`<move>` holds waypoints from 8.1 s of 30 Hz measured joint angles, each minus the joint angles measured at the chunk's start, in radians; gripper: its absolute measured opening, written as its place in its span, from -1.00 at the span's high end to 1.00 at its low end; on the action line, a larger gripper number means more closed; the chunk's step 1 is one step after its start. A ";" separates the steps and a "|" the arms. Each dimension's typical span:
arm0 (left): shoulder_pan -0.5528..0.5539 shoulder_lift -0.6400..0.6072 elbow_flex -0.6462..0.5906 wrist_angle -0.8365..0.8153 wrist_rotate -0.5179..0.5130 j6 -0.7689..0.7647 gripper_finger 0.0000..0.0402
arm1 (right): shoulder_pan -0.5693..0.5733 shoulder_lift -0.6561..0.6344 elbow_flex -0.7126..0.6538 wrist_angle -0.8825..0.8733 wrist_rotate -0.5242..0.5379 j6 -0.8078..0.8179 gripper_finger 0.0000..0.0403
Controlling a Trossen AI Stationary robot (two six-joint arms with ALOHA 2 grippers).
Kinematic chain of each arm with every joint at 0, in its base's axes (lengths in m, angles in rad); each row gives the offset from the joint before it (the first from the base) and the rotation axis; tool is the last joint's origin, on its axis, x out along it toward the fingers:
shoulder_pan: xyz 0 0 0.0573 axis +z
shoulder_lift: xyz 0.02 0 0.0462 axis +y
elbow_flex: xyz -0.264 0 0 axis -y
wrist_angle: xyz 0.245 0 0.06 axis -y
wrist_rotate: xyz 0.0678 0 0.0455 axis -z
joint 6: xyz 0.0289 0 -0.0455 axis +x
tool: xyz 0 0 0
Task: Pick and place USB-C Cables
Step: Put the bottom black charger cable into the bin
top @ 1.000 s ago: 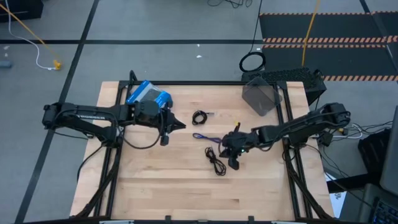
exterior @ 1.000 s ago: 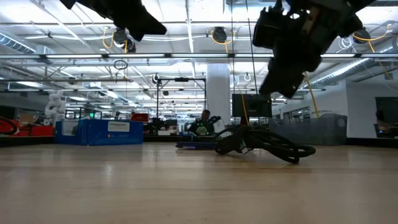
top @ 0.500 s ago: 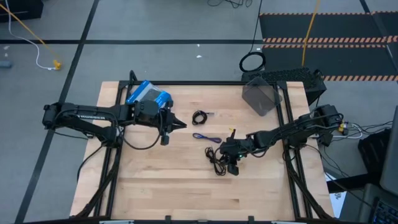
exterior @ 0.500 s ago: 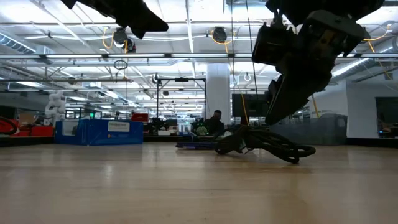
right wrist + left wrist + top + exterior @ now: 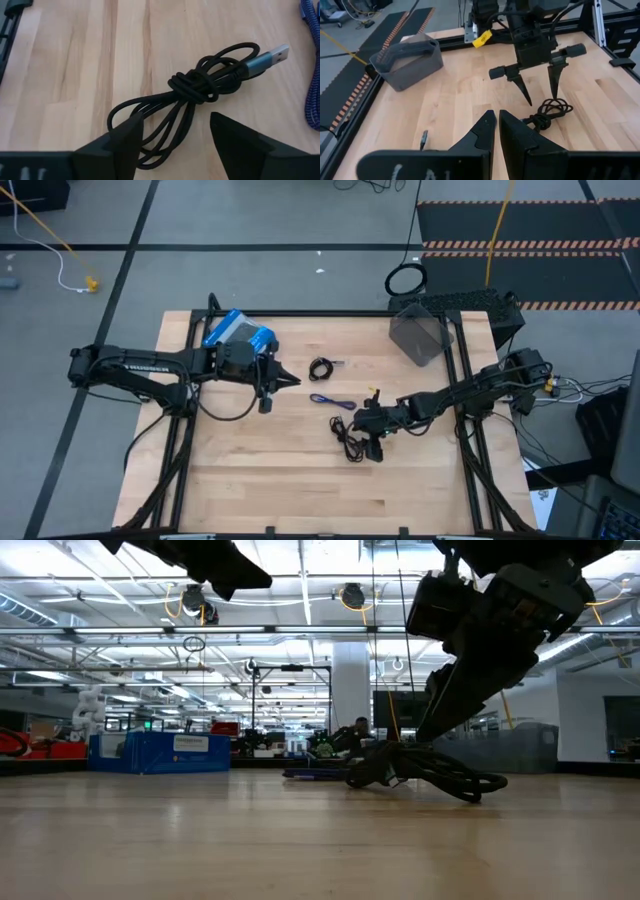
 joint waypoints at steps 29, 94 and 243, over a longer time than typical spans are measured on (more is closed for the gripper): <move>0.000 0.000 0.000 0.013 0.000 -0.001 0.85 | -0.027 0.147 -0.033 0.149 -0.061 0.019 -0.14; 0.000 -0.001 0.000 0.033 0.000 -0.009 0.85 | -0.044 -0.270 -0.034 -0.082 0.083 -0.173 0.91; -0.079 -0.009 0.000 0.221 0.002 -0.054 0.85 | -1.174 -0.010 0.174 -0.805 0.238 -0.633 0.84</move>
